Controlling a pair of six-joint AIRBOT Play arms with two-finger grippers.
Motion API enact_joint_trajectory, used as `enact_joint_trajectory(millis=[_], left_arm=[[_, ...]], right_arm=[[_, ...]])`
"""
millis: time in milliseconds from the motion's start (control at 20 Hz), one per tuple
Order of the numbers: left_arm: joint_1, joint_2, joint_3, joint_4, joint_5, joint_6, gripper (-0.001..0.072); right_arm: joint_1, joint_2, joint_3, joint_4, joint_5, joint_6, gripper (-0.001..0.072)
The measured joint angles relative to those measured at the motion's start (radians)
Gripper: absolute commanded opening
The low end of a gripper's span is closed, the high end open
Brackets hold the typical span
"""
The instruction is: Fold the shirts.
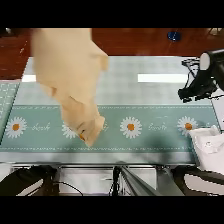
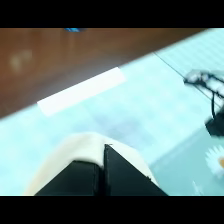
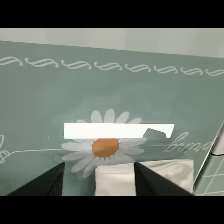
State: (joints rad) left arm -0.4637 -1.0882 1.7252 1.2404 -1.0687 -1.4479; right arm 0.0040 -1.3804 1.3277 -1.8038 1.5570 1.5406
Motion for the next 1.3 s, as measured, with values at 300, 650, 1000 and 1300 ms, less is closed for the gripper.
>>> enact_joint_trajectory(millis=[300,650,1000,1300], left_arm=[[-0.229,-0.335,-0.078,-0.029,0.089,-0.003,0.0035],[-0.274,-0.592,-0.055,-0.035,0.065,-0.005,0.0387],[0.103,-0.412,0.05,0.024,-0.268,-0.003,0.0642],[0.42,-0.179,-0.327,-0.085,-0.449,0.026,0.068]], right_arm=[[-0.158,0.088,0.0,0.161,-0.048,0.0,0.0474],[-0.225,0.11,0.0,0.319,-0.116,-0.052,0.0474],[-0.233,0.11,0.0,0.365,-0.16,-0.095,0.0474],[-0.233,0.11,0.0,0.396,-0.171,-0.106,0.0474]])
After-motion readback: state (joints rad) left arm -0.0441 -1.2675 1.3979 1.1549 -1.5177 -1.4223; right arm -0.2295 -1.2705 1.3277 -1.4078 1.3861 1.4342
